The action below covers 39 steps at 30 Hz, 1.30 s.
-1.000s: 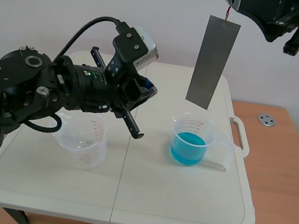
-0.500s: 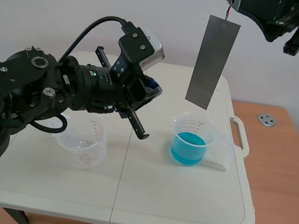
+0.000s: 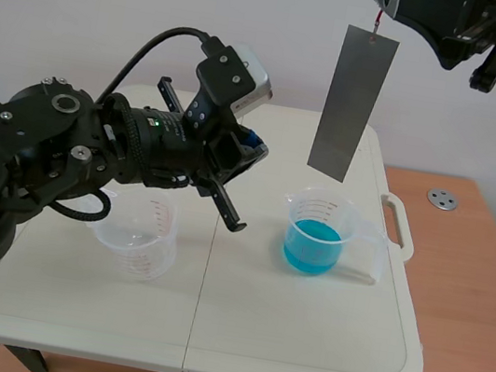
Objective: Hold the metal plate by the orange handle, dip it into the blue solution, take it out and point at it, then put the plate back in the beaker on the left.
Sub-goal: 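Point at the plate with the left hand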
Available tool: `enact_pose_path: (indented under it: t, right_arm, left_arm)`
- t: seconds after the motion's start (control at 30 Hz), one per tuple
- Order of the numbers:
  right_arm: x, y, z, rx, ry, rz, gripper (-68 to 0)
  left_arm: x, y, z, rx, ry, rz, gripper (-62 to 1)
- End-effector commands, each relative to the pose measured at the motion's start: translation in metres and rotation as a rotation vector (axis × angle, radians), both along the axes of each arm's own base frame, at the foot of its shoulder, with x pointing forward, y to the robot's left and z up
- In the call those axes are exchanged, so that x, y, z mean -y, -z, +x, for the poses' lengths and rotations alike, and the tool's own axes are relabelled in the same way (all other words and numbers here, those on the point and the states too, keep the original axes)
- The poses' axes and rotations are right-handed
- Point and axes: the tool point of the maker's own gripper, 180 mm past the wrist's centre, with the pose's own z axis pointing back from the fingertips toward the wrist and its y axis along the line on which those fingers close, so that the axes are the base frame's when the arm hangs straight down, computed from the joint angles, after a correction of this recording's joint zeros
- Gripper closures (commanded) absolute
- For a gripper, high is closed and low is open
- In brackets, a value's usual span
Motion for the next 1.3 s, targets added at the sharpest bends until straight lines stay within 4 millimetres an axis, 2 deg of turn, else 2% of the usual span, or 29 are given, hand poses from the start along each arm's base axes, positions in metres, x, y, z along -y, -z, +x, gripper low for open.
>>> enact_pose_path:
  t: [0.0,0.13,0.2,0.3,0.53,0.73,0.97,1.13,1.27]
  right_arm:
    - [-0.001,-0.015,-0.002,0.045,-0.015,0.014,-1.5]
    - [0.000,-0.014,-0.002,0.043,-0.014,0.015,-1.5]
    - [0.000,-0.014,-0.001,0.043,-0.012,0.018,-1.5]
    - [0.000,-0.014,-0.001,0.043,-0.011,0.016,-1.5]
    - [0.001,-0.013,0.000,0.051,-0.005,0.006,-1.5]
    - [0.001,-0.013,0.000,0.051,-0.005,0.005,-1.5]
    - [0.002,-0.011,0.001,0.050,0.000,-0.004,-1.5]
    - [0.009,-0.001,0.009,0.023,0.028,0.021,-1.5]
    - [0.017,0.007,0.016,0.008,0.055,0.036,-1.5]
  left_arm:
    - [0.005,-0.015,0.004,0.038,0.008,-0.026,-4.4]
    - [0.001,-0.011,0.004,0.026,-0.002,-0.005,-4.5]
    - [-0.007,-0.010,0.007,0.031,-0.027,0.003,-4.5]
    - [-0.028,-0.011,0.007,0.049,-0.086,0.013,-4.4]
    - [-0.088,-0.020,-0.020,0.074,-0.171,0.053,-4.4]
    - [-0.144,-0.016,-0.048,0.028,-0.272,0.095,-4.5]
    - [-0.209,0.014,-0.090,-0.097,-0.401,0.173,-4.5]
    - [-0.239,0.035,-0.130,-0.190,-0.451,0.226,-4.4]
    - [-0.251,0.053,-0.165,-0.279,-0.463,0.259,-4.5]
